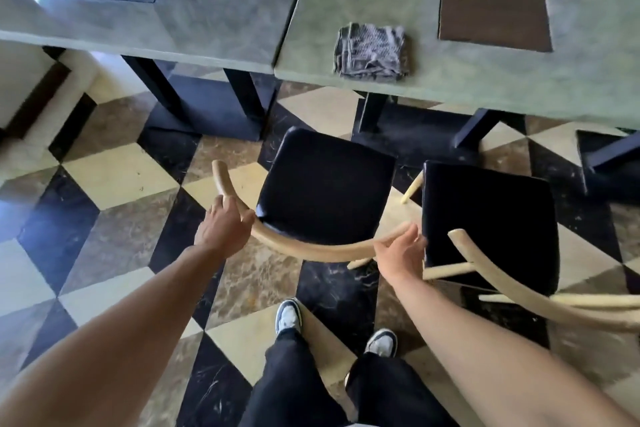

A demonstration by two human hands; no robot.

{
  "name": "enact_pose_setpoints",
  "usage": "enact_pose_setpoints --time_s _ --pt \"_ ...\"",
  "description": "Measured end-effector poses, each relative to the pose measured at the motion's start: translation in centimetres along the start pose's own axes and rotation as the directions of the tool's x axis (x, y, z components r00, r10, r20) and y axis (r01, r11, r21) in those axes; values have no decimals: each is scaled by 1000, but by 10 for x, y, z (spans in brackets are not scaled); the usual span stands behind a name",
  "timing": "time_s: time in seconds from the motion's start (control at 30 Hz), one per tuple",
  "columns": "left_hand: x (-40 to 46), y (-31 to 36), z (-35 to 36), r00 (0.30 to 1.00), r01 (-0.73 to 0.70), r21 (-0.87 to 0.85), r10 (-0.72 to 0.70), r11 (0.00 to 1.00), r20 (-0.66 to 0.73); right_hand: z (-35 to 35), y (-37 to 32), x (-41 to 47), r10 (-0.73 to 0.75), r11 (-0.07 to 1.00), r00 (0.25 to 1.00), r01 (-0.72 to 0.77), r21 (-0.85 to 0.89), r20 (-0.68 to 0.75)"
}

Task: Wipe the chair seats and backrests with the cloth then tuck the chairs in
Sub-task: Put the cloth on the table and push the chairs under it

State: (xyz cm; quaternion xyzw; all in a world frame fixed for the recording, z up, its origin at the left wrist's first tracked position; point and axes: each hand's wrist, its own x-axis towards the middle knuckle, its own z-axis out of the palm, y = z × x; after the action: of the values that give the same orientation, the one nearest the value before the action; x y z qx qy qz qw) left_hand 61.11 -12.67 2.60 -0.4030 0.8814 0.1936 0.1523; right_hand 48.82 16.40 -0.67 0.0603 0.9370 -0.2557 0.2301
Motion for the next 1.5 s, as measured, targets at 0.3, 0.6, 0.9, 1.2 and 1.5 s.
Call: enact_pose_setpoints --time_s 0.3,0.6,0.9,1.2,1.5 --pt "80 -25 -2 979 193 -352 -156 916 131 53 -38 11 455 831 889 -400 387 -57" --pt "140 -34 15 817 562 -632 -473 533 328 60 -31 38 743 253 595 -673 695 305" --pt "175 -36 25 690 705 -596 -567 385 450 71 -25 53 694 206 610 -678 706 383" --pt "170 -35 28 682 708 -624 -546 329 486 68 -23 53 701 267 624 -678 685 345" --pt "159 -12 16 683 685 -676 -564 272 464 33 -38 73 672 207 662 -599 774 333"
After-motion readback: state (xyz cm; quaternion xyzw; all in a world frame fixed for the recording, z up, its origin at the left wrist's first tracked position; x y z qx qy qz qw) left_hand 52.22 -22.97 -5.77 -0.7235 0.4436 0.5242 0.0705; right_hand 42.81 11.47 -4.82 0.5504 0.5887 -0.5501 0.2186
